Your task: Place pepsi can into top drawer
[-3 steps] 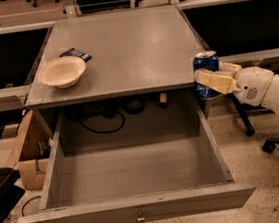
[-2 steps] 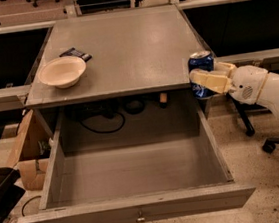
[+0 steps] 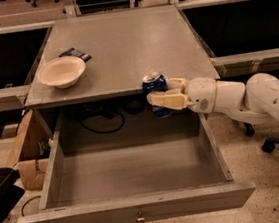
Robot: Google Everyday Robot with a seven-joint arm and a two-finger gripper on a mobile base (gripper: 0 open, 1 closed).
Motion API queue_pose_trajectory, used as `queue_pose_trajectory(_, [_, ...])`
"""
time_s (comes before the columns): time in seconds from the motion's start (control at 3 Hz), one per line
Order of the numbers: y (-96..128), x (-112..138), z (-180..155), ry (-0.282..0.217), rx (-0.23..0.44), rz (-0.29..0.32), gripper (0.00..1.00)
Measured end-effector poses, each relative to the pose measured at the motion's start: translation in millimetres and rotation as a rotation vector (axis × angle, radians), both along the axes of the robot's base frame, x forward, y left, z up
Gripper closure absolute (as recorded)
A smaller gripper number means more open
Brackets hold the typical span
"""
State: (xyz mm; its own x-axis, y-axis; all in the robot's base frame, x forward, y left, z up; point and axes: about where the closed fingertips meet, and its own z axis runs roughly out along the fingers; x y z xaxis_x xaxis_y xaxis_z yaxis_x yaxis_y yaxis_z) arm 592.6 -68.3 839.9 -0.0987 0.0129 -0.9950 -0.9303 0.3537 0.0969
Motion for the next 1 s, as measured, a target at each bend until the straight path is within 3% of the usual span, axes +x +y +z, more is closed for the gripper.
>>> queue_pose_trajectory(0.33, [54, -12, -22, 0.013, 0.000, 0.099, 1.00])
queue_pose_trajectory(0.67, [99, -24, -55, 0.046, -0.046, 0.148, 1.00])
queue_pose_trajectory(1.0, [132, -34, -84, 0.068, -0.119, 0.157, 1.00])
